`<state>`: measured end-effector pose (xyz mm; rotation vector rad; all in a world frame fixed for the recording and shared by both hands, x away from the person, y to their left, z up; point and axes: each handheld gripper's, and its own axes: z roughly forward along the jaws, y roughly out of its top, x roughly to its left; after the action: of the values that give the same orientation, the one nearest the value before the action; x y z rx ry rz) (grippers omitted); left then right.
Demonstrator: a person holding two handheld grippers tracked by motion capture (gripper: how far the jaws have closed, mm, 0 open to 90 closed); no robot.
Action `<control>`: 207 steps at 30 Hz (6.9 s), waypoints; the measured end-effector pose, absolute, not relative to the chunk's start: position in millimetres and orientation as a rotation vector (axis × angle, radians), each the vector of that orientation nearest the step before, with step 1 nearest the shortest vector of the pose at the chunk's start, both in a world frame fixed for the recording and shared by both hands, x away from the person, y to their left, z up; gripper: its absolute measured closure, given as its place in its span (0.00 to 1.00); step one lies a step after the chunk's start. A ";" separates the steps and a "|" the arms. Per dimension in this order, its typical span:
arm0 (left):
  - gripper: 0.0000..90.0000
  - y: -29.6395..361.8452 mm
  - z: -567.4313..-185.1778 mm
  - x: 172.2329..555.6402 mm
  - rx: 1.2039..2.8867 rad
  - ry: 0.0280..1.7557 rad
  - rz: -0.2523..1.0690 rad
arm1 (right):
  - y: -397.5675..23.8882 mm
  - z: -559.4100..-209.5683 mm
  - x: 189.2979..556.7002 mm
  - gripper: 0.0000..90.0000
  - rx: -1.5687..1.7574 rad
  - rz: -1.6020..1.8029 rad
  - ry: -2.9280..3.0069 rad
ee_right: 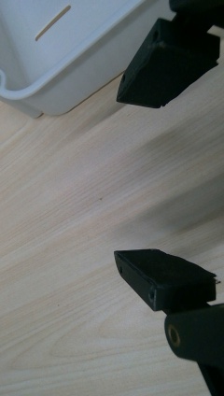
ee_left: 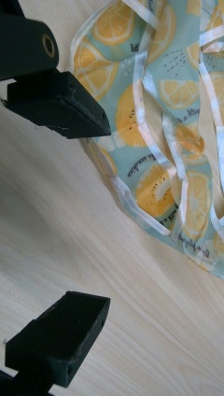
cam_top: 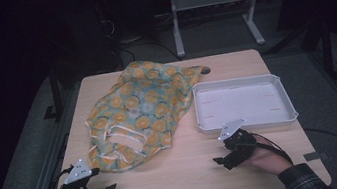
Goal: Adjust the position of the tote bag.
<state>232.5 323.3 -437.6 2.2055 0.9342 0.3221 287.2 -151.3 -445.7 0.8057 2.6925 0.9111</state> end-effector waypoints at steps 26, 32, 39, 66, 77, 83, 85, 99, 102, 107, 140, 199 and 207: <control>0.31 339.4 -415.1 259.9 2.125 1.030 0.425 | -148.3 -448.4 287.7 0.21 0.792 0.883 2.715; 0.33 345.5 -412.4 277.5 2.114 1.066 0.465 | -148.6 -448.6 288.2 0.21 0.789 0.884 2.714; 0.35 349.7 -411.1 302.3 2.093 1.116 0.493 | -147.7 -449.2 288.1 0.21 0.792 0.880 2.717; 0.37 363.3 -452.0 373.1 2.152 1.336 0.458 | -146.9 -451.2 288.3 0.21 0.781 0.849 2.727; 0.76 364.9 -454.2 371.9 2.160 1.326 0.402 | -146.2 -451.9 288.2 0.21 0.774 0.841 2.728; 0.97 363.6 -453.6 372.2 2.172 1.301 0.353 | -146.5 -452.5 288.6 0.21 0.760 0.831 2.725; 0.99 362.5 -452.7 371.7 2.182 1.307 0.366 | -146.6 -452.3 288.5 0.21 0.765 0.834 2.724; 1.00 372.8 -442.0 336.8 2.173 1.267 0.288 | -148.3 -451.0 288.2 0.21 0.786 0.840 2.717; 1.00 372.8 -441.6 329.2 2.160 1.255 0.272 | -148.5 -451.0 287.9 0.21 0.792 0.842 2.715; 1.00 371.3 -437.0 310.1 2.145 1.221 0.242 | -148.3 -450.8 287.7 0.21 0.792 0.841 2.714; 0.83 306.5 -428.6 252.6 2.258 1.020 0.096 | -149.3 -450.4 287.5 0.21 0.783 0.840 2.709; 1.00 345.4 -431.0 295.4 2.179 1.198 0.137 | -150.1 -450.2 288.5 0.21 0.785 0.838 2.702; 1.00 334.3 -429.0 272.1 2.195 1.149 0.099 | -149.8 -450.0 288.1 0.21 0.776 0.836 2.704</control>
<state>272.1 334.3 -429.0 2.1951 1.1487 0.0992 288.1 -149.8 -450.0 0.7764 2.7036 0.8361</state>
